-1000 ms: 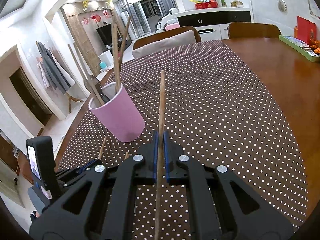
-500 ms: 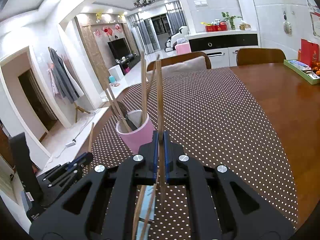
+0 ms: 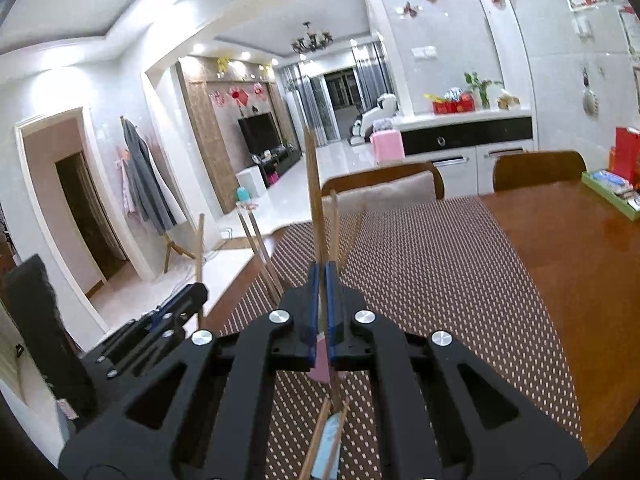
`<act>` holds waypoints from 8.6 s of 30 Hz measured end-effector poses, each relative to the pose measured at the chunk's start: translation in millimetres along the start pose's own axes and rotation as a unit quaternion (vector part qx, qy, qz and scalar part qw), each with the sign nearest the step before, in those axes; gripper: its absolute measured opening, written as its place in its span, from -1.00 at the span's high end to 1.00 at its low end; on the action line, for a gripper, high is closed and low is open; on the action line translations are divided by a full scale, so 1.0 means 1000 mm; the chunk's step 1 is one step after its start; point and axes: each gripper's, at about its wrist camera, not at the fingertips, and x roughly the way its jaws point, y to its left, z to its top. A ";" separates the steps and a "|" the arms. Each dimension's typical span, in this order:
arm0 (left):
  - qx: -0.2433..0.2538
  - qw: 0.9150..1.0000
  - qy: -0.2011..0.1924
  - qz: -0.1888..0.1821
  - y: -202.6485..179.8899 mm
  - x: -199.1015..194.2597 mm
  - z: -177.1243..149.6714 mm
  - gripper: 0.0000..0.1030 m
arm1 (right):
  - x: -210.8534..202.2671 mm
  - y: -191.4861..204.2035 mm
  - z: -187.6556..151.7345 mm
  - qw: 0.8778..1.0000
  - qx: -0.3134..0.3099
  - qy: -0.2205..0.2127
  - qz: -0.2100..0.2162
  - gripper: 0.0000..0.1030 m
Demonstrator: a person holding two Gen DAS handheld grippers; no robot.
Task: Organize utensils
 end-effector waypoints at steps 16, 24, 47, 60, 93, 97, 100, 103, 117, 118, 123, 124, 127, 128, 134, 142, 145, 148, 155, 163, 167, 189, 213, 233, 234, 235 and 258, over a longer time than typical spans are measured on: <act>0.006 0.993 0.113 0.018 0.032 0.079 -0.007 0.88 | 0.115 -0.062 -0.046 0.986 0.013 0.160 -0.051 -0.24; -0.001 0.978 0.205 0.041 0.066 0.110 -0.039 0.88 | 0.197 -0.081 -0.093 0.961 -0.007 0.267 -0.066 -0.23; -0.029 0.977 0.207 0.037 0.087 0.114 -0.062 0.88 | 0.248 -0.075 -0.116 0.953 0.009 0.295 -0.061 0.88; -0.011 0.993 0.114 0.010 0.056 0.065 -0.015 0.88 | 0.125 -0.051 -0.046 0.997 0.038 0.060 -0.008 0.88; 0.021 0.997 -0.074 -0.019 0.001 0.090 0.045 0.88 | 0.173 -0.009 -0.010 0.982 -0.053 -0.168 0.073 0.87; 0.023 0.999 -0.043 -0.019 0.006 0.108 0.031 0.88 | 0.185 -0.015 -0.022 0.987 -0.055 -0.135 0.072 0.87; 0.036 0.999 -0.023 -0.015 0.009 0.112 0.017 0.87 | 0.187 -0.020 -0.031 0.992 -0.056 -0.086 0.076 0.87; 0.055 0.998 0.004 -0.011 0.007 0.116 0.002 0.87 | 0.187 -0.024 -0.043 0.995 -0.055 -0.026 0.080 0.86; 0.052 0.997 0.058 -0.015 0.012 0.075 -0.025 0.56 | 0.123 -0.024 -0.053 0.993 -0.073 0.067 0.065 0.84; 0.054 0.997 0.058 -0.014 0.011 0.070 -0.025 0.54 | 0.118 -0.024 -0.053 0.993 -0.073 0.069 0.062 0.84; 0.059 0.997 0.051 -0.013 0.008 0.029 -0.032 0.35 | 0.084 -0.021 -0.060 0.993 -0.074 0.084 0.042 0.32; 0.059 0.997 0.052 -0.013 0.008 0.022 -0.034 0.35 | 0.079 -0.019 -0.062 0.992 -0.076 0.098 0.029 0.22; 0.061 0.996 0.059 -0.009 0.007 0.002 -0.042 0.28 | 0.065 -0.017 -0.073 0.988 -0.076 0.132 0.022 0.18; 0.060 0.996 0.061 -0.008 0.007 -0.003 -0.045 0.27 | 0.060 -0.016 -0.078 0.987 -0.077 0.140 0.018 0.18; 0.065 0.994 0.090 -0.001 0.009 -0.031 -0.071 0.18 | 0.046 -0.011 -0.110 0.978 -0.083 0.189 0.005 0.18; 0.066 0.985 0.158 -0.003 0.019 -0.027 -0.106 0.10 | 0.073 -0.016 -0.148 0.959 -0.039 0.282 0.020 0.18; 0.062 0.981 0.185 -0.006 0.026 -0.021 -0.119 0.10 | 0.087 -0.020 -0.158 0.949 -0.019 0.313 0.026 0.31; 0.060 0.975 0.213 -0.014 0.032 -0.014 -0.128 0.09 | 0.100 -0.023 -0.166 0.940 -0.002 0.339 0.029 0.34; 0.057 0.966 0.250 -0.021 0.037 0.001 -0.143 0.05 | 0.126 -0.024 -0.176 0.926 0.023 0.376 0.027 0.53; 0.050 0.958 0.280 -0.034 0.036 0.021 -0.153 -0.05 | 0.139 -0.025 -0.182 0.919 0.052 0.390 0.029 0.89; 0.031 0.947 0.314 -0.055 0.032 0.039 -0.157 -0.07 | 0.131 -0.034 -0.172 0.920 0.067 0.384 0.037 0.89; 0.072 0.907 0.416 -0.005 -0.017 0.112 -0.161 -0.13 | 0.105 -0.125 -0.144 0.907 0.121 0.403 0.038 0.89; 0.076 0.895 0.439 0.026 -0.058 0.140 -0.143 0.88 | 0.104 -0.115 -0.141 0.925 0.094 0.368 0.024 0.90; 0.093 0.972 0.215 0.031 -0.063 0.039 -0.085 0.88 | 0.028 -0.075 -0.057 0.988 0.030 0.145 0.037 0.90; 0.093 0.974 0.207 0.029 -0.065 0.036 -0.081 0.88 | 0.026 -0.073 -0.054 0.990 0.031 0.134 0.039 0.90; 0.093 0.975 0.200 0.029 -0.063 0.036 -0.079 0.88 | 0.025 -0.074 -0.052 0.991 0.031 0.126 0.038 0.90; 0.055 0.997 0.050 0.000 -0.055 0.052 0.026 0.88 | 0.048 -0.025 0.043 0.999 0.004 -0.010 0.047 0.90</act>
